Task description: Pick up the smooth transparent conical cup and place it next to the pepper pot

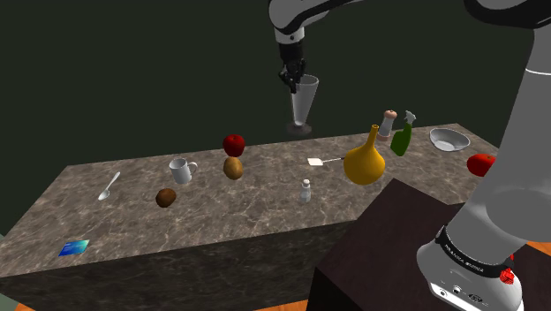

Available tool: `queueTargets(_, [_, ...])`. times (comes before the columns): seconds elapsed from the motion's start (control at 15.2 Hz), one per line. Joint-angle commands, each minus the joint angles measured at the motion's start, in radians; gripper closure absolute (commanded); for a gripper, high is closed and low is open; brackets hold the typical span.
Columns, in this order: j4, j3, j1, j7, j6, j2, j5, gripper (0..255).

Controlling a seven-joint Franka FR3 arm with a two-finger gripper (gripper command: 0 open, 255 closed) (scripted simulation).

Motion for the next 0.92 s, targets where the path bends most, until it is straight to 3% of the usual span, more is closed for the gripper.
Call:
queueTargets(0.0, [0.026, 0.0, 0.0, -0.004, -0.026, -0.001, 0.001, 255])
queueTargets(0.86, [-0.173, -0.105, -0.147, -0.245, 0.073, -0.143, 0.003, 255])
